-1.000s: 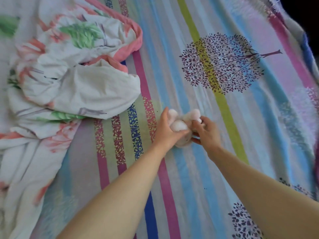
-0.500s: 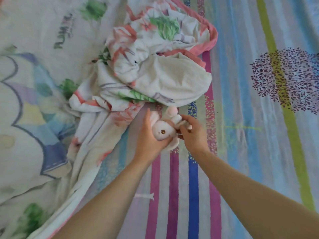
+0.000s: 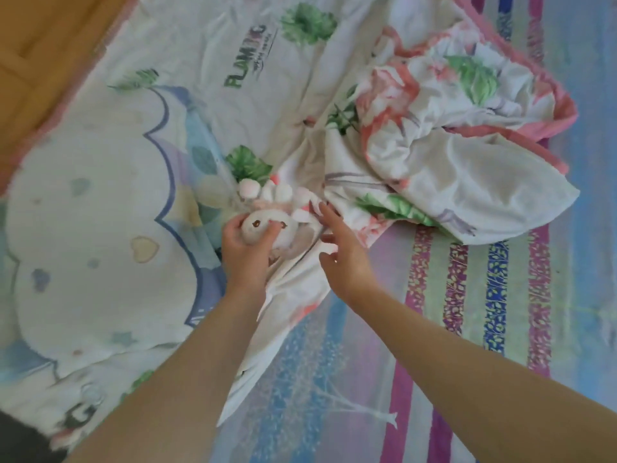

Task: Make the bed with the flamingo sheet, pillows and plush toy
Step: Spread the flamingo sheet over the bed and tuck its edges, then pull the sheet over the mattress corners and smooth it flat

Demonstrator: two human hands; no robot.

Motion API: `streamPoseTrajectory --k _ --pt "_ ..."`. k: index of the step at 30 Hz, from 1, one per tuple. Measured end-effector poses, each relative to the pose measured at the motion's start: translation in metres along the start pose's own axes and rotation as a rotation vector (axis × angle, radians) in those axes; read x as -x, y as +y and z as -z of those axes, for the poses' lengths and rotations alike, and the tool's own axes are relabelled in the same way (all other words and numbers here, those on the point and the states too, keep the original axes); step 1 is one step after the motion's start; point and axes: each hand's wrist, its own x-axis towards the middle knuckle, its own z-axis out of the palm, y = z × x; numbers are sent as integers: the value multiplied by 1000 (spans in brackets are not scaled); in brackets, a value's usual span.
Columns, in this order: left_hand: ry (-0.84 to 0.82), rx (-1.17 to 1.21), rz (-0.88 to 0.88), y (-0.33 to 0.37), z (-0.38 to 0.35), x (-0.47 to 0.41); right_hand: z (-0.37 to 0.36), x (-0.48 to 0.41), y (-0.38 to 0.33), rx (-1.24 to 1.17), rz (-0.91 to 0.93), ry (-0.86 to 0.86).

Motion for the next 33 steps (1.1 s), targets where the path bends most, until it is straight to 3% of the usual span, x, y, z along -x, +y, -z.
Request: streamPoseTrajectory --k 3,6,10,12,15,23,33 --pt "127 107 41 14 12 -42 -24 -20 -8 26 -8 23" --pt "147 174 58 27 11 -77 -35 -33 -13 38 -47 62" --pt "18 259 181 35 7 -116 -41 -45 -13 38 -95 87" --pt "25 83 148 28 9 -118 -39 -45 -9 31 -136 129" --pt "9 -308 26 1 10 -93 -38 -39 2 28 -186 153" --pt "-191 -334 44 -45 -2 -3 -20 9 41 -28 -315 168" --pt "-463 -412 -69 -47 -63 140 89 119 70 -24 -389 246"
